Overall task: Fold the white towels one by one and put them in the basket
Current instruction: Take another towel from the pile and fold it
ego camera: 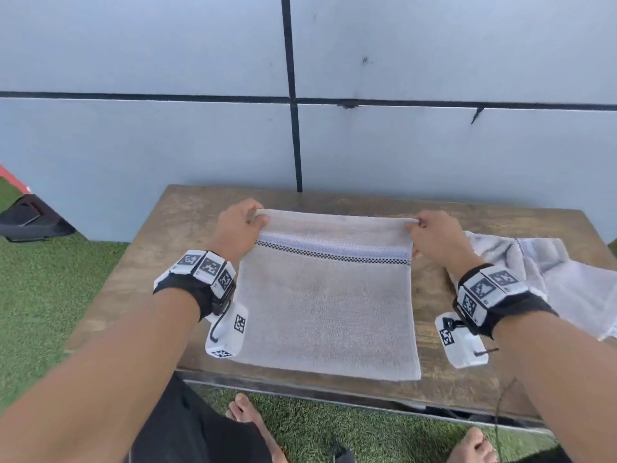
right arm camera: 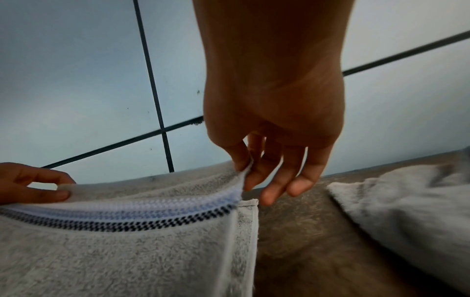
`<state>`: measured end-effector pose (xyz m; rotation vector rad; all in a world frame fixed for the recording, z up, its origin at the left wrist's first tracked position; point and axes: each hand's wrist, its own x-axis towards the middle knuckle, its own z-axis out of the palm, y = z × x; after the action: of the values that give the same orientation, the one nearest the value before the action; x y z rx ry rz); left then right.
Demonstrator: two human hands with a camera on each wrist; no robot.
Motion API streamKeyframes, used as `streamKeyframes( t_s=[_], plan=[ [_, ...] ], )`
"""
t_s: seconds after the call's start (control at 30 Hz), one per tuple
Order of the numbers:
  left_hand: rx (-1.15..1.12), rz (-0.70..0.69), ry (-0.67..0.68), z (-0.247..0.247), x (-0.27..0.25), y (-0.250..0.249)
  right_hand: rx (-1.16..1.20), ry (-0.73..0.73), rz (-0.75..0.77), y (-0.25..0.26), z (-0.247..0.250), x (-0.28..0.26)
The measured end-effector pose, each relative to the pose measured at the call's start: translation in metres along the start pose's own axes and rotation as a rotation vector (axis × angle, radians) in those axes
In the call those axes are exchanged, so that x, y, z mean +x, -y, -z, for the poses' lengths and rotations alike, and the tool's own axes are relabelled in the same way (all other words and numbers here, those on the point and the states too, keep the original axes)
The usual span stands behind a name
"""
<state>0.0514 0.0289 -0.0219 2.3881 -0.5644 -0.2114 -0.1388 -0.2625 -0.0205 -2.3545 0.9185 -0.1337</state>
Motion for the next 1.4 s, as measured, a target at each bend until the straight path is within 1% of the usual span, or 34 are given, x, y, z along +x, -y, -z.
streamKeyframes(
  t_s=[0.1, 0.23, 0.3, 0.47, 0.57, 0.63, 0.73, 0.8, 0.9, 0.97, 1.03, 1.2, 1.4],
  plan=[
    [0.046, 0.042, -0.015, -0.018, 0.029, 0.001, -0.032, -0.044, -0.071, 0.0, -0.008, 0.024],
    [0.161, 0.091, -0.041, -0.042, 0.055, 0.013, -0.068, -0.037, -0.134, -0.006, -0.031, 0.048],
    [0.224, 0.079, -0.054, -0.056, 0.06, 0.021, -0.097, -0.065, -0.134, -0.01, -0.041, 0.054],
    [0.286, 0.051, -0.054, -0.067, 0.064, 0.032, -0.127, -0.135, -0.001, -0.021, -0.056, 0.058],
    [0.265, 0.045, -0.05, -0.064, 0.062, 0.031, -0.094, -0.112, -0.001, -0.02, -0.053, 0.052],
    [0.222, 0.033, -0.046, -0.06, 0.055, 0.028, -0.029, -0.094, 0.002, -0.017, -0.05, 0.044],
    [0.044, 0.022, -0.068, -0.047, 0.038, 0.026, 0.125, -0.14, 0.039, -0.015, -0.044, 0.028],
    [-0.079, 0.012, -0.051, -0.036, 0.024, 0.026, 0.277, -0.18, 0.082, -0.014, -0.039, 0.013],
    [-0.166, -0.005, -0.054, -0.013, 0.003, 0.021, 0.507, -0.152, 0.148, -0.012, -0.027, -0.013],
    [-0.203, -0.023, -0.069, 0.003, -0.011, 0.015, 0.535, -0.122, 0.197, -0.01, -0.017, -0.03],
    [-0.253, -0.032, -0.067, 0.019, -0.025, 0.008, 0.53, -0.141, 0.222, -0.007, -0.007, -0.046],
    [-0.303, -0.02, -0.082, 0.051, -0.056, 0.003, 0.682, -0.151, 0.155, -0.003, 0.014, -0.081],
    [-0.28, -0.067, -0.088, 0.071, -0.084, -0.013, 0.666, -0.147, 0.183, -0.002, 0.03, -0.103]
  ],
)
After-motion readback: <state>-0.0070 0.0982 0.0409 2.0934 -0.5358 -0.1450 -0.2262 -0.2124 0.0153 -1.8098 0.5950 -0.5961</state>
